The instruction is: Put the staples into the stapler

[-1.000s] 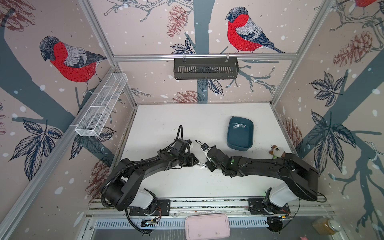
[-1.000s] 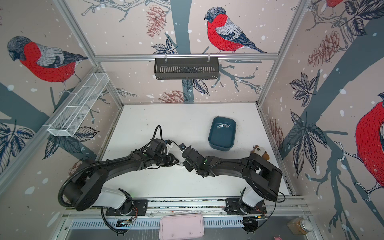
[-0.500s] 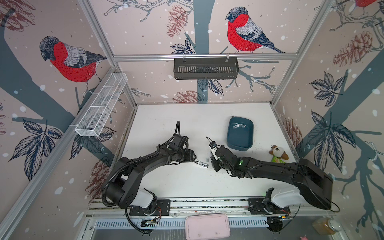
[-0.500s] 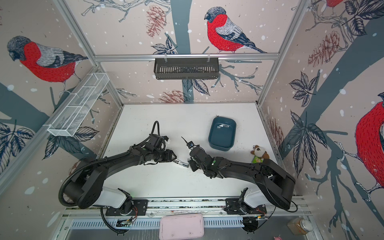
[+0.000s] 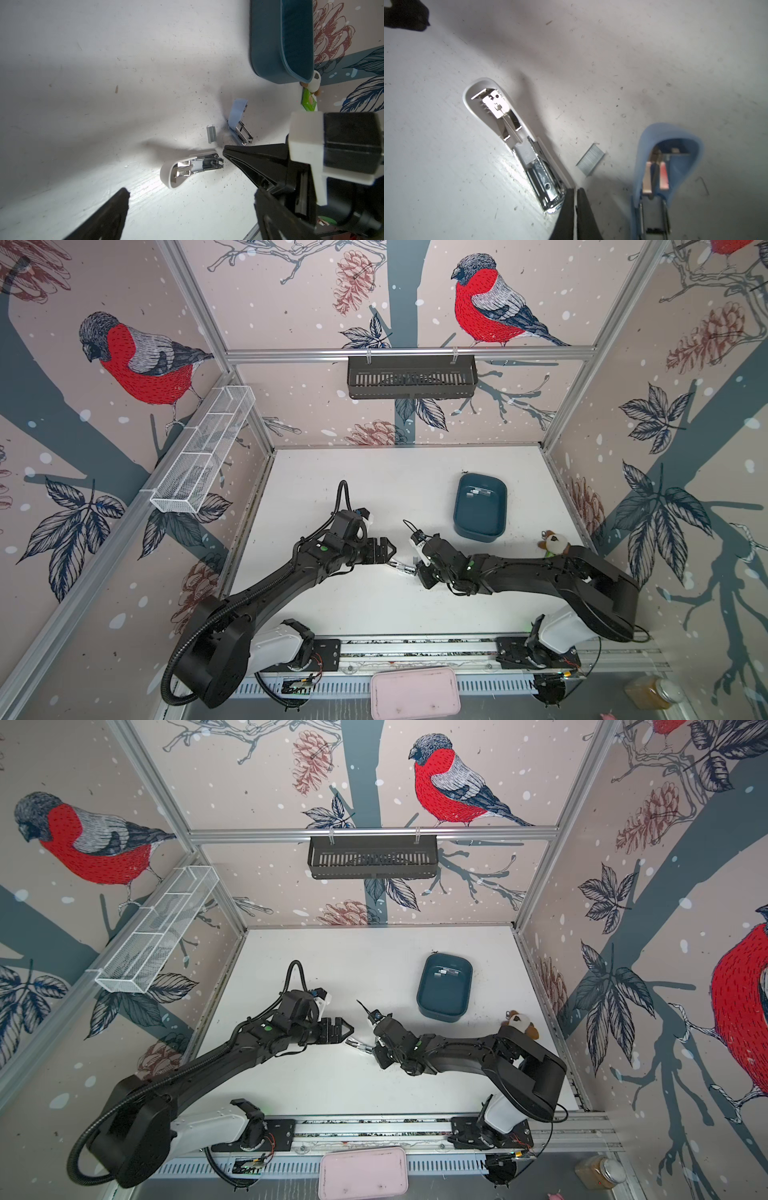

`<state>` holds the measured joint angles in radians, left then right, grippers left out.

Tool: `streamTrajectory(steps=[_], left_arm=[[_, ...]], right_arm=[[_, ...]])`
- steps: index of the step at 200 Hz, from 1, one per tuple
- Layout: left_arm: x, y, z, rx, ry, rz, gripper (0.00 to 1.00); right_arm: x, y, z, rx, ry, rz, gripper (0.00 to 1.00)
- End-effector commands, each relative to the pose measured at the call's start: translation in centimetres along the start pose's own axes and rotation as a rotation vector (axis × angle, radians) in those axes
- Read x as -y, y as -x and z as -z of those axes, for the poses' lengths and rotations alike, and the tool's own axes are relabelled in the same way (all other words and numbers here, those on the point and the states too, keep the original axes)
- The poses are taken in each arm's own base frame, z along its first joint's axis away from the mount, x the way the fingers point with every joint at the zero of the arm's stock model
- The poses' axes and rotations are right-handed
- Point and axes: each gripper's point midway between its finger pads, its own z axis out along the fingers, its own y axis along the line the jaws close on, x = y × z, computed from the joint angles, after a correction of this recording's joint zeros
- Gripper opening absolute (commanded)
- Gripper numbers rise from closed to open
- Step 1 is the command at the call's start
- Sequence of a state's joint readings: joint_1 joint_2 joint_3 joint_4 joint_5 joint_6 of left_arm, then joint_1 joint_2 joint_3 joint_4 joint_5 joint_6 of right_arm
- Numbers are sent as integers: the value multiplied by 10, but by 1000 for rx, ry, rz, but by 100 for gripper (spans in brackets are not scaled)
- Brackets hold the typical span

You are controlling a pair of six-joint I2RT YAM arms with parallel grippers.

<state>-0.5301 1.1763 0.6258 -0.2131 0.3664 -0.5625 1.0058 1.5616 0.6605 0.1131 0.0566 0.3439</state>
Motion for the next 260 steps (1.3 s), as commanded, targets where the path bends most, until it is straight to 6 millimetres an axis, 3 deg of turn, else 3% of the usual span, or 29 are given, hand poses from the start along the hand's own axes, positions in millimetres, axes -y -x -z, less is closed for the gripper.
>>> streamTrajectory(steps=[1, 62, 102, 179, 260], left_arm=[[1, 0, 3, 17, -8, 6, 96], [0, -4, 1, 12, -20, 12, 96], [9, -11, -3, -5, -56, -3, 84], [14, -21, -14, -35, -53, -7, 80], [13, -23, -16, -40, -50, -2, 76]], right_arm=[[-11, 8, -1, 30, 41, 10, 9], [-14, 7, 0, 35, 42, 8, 9], [-11, 11, -1, 47, 22, -13, 9], [-4, 27, -14, 62, -25, -17, 10], [-19, 20, -13, 60, 42, -31, 9]])
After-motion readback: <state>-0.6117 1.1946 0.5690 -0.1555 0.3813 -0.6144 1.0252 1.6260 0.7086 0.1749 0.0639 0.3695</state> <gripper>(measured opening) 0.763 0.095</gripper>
